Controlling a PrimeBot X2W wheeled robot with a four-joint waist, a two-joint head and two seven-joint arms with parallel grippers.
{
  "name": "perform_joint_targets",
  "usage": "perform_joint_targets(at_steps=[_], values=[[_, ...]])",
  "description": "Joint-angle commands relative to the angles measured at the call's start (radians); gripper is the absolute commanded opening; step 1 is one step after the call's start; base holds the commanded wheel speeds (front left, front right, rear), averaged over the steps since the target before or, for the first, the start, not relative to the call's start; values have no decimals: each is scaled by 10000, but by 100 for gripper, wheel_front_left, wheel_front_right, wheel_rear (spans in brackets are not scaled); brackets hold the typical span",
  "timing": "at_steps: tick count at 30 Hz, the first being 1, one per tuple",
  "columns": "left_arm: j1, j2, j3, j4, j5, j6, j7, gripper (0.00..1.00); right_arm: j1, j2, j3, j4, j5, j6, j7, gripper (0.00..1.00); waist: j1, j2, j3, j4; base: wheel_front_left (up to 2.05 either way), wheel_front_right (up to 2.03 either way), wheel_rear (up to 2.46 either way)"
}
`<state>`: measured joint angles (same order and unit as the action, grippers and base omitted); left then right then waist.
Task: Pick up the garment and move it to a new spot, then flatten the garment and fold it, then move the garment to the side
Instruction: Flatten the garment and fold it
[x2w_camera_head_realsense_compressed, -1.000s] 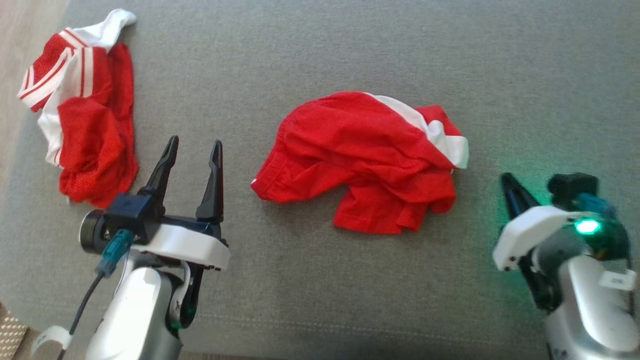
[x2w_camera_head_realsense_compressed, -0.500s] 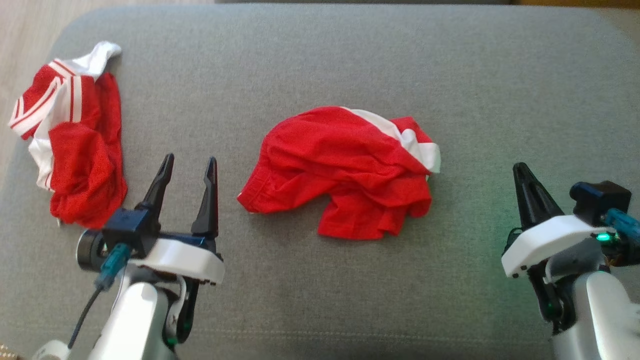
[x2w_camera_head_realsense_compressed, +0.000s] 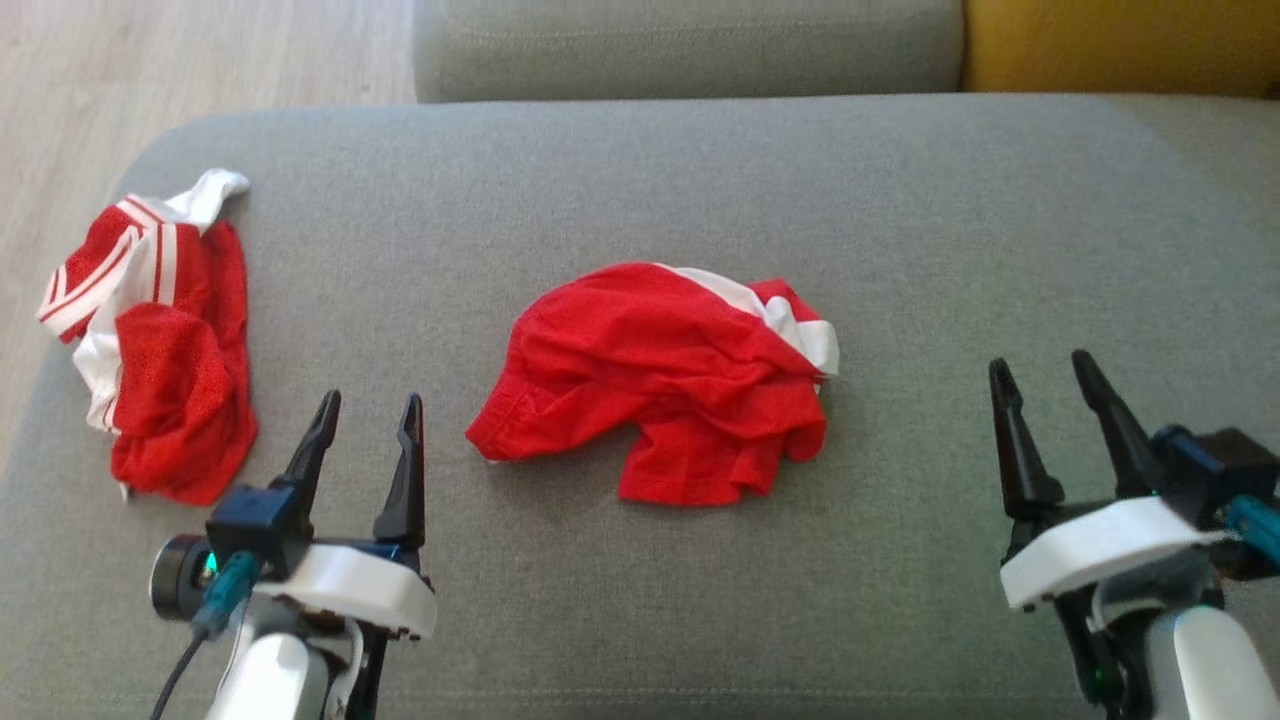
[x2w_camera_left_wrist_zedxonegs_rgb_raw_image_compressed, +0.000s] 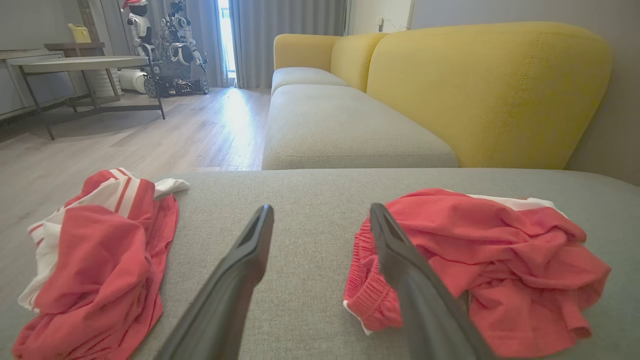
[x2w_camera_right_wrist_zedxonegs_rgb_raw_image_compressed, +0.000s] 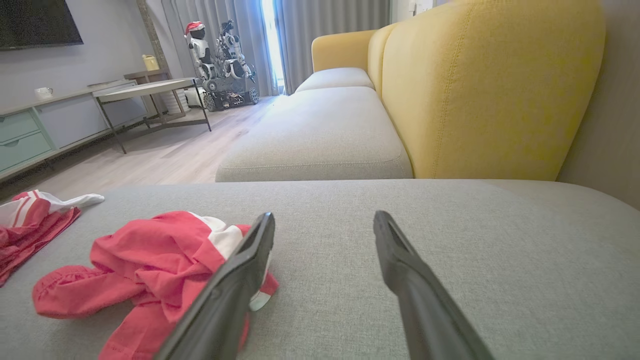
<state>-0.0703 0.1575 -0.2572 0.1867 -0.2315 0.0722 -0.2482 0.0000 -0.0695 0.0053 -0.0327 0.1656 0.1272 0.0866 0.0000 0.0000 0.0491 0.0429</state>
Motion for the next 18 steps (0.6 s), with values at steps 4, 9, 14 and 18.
perform_joint_targets(at_steps=[4,9,14,18], values=[[-88,260,329,-358,-134,85,50,100,216,34,242,-569,-177,35,-60,100,0,0,-321,-20,0,0,0],[136,353,276,-409,-173,96,193,100,670,70,343,-698,-191,35,39,100,0,0,-534,-74,0,0,0],[262,416,260,-470,-213,141,273,100,832,101,501,-793,-176,35,110,100,0,0,-579,-147,0,0,0],[283,427,229,-503,-242,173,314,100,850,116,515,-814,-159,35,151,100,0,0,-576,-174,0,0,0]])
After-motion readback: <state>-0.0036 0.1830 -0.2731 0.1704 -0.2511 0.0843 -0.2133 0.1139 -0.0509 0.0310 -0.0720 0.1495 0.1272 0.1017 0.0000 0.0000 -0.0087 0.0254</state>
